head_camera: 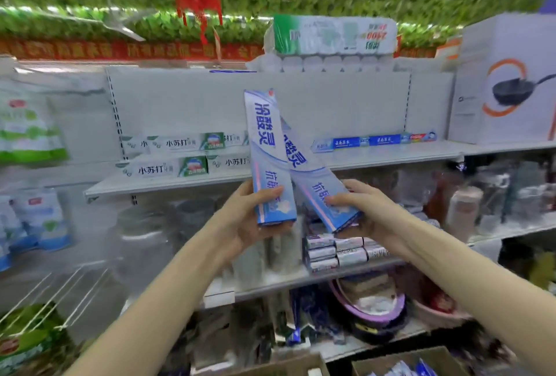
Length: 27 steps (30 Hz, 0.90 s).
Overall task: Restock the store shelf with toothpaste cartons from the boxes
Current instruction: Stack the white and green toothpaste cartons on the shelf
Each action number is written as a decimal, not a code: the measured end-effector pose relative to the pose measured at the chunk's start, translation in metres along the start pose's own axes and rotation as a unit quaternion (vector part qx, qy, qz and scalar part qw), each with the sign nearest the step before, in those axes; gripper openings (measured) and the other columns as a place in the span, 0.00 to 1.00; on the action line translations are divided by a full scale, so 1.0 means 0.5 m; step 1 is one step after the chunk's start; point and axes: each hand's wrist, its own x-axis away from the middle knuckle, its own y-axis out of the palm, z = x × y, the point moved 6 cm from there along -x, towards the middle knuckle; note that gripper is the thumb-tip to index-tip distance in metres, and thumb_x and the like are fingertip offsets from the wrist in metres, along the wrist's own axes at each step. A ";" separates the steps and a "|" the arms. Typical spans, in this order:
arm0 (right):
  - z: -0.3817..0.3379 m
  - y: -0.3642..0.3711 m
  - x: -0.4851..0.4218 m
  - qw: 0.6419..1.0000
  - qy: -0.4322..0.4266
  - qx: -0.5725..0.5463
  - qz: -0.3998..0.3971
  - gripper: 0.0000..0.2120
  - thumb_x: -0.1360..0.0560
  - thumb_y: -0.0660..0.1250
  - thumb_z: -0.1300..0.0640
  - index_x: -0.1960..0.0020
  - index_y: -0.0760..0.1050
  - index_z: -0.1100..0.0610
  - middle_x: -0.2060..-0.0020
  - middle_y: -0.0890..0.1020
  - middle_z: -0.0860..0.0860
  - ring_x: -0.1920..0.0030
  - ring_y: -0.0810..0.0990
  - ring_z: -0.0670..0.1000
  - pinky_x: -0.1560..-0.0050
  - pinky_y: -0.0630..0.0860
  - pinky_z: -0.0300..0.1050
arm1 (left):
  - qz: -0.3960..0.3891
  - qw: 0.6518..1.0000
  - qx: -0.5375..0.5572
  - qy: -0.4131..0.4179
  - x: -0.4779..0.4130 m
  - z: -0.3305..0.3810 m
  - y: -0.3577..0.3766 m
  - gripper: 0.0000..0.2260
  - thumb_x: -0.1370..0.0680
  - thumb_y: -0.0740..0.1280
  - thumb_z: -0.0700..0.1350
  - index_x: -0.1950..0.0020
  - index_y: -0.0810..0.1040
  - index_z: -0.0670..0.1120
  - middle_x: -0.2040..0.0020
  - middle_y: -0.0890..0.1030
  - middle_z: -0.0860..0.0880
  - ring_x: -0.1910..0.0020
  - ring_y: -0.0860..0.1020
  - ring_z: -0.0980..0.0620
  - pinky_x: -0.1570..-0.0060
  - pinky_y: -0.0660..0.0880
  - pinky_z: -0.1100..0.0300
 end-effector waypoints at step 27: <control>-0.013 -0.403 -0.617 0.931 -0.175 0.287 0.144 0.17 0.29 0.74 0.51 0.44 0.72 0.53 0.48 0.74 0.55 0.53 0.73 0.54 0.61 0.69 0.43 | 0.239 0.967 0.050 0.068 -0.458 0.026 -0.078 0.06 0.24 0.70 0.50 0.54 0.77 0.49 0.66 0.84 0.51 0.71 0.82 0.54 0.69 0.79 0.62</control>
